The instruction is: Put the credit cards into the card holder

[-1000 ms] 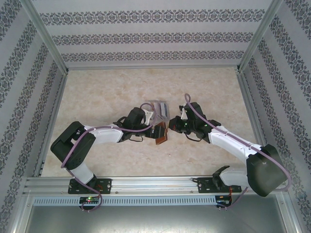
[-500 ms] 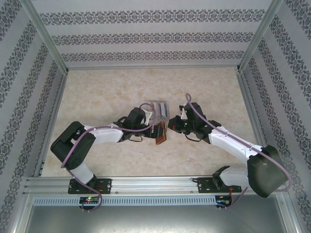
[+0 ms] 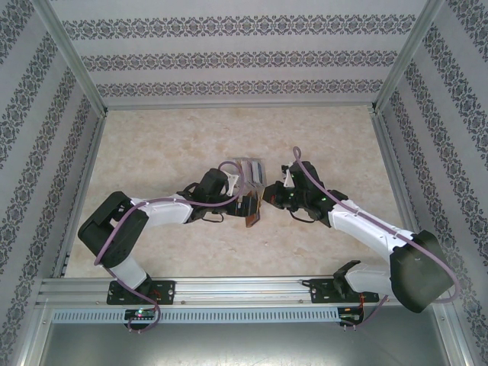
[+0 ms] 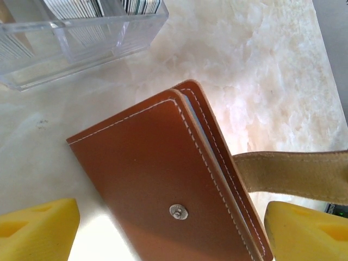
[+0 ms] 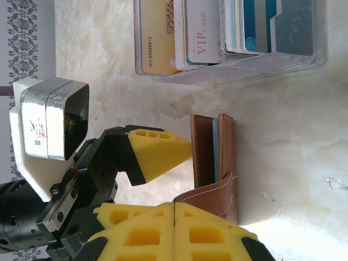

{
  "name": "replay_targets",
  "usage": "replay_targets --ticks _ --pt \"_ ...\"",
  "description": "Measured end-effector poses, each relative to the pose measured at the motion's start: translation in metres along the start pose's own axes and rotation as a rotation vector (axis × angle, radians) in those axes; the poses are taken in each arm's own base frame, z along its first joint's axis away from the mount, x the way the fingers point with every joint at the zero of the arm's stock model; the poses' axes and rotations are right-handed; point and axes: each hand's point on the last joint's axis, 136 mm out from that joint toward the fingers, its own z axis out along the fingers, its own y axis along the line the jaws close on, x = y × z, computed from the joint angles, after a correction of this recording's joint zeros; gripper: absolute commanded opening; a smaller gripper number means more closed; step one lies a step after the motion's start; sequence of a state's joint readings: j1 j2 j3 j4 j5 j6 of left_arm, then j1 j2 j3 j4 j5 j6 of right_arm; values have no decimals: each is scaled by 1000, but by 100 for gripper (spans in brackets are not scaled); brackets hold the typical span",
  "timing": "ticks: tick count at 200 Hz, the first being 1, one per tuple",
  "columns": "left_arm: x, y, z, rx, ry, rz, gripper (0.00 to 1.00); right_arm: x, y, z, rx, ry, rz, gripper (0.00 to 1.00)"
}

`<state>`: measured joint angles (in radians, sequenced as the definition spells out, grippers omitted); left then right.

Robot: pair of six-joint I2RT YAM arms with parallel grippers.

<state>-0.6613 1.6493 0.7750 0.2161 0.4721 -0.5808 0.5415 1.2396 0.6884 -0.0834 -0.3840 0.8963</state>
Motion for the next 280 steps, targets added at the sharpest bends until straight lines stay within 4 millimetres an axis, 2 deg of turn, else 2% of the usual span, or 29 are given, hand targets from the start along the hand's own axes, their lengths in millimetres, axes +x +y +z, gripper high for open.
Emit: replay_targets --ticks 21,58,130,172,191,215,231,244,262,280 --pt "0 -1 0 4 2 -7 58 0 0 0 1 0 3 0" --pt "0 -2 0 8 4 -2 45 1 -2 0 5 3 10 0" --pt "-12 3 -14 -65 -55 26 38 5 -12 -5 53 9 8 0" --pt "-11 16 -16 -142 -53 40 45 3 -15 -6 61 7 -1 0" --pt "-15 19 -18 -177 -55 45 45 5 -18 -6 73 15 -13 0" --pt "-19 21 -19 -206 -56 50 38 5 -25 -8 96 25 -23 0" --pt "-18 24 -19 -218 -50 56 30 3 -30 -11 115 24 -24 0" --pt "-17 25 -19 -222 -44 56 24 2 -37 -12 140 25 -23 5" --pt "-16 25 -19 -222 -41 54 10 2 -51 -12 186 35 -7 9" --pt "-15 25 -19 -222 -38 53 0 5 -67 -8 243 55 0 29"
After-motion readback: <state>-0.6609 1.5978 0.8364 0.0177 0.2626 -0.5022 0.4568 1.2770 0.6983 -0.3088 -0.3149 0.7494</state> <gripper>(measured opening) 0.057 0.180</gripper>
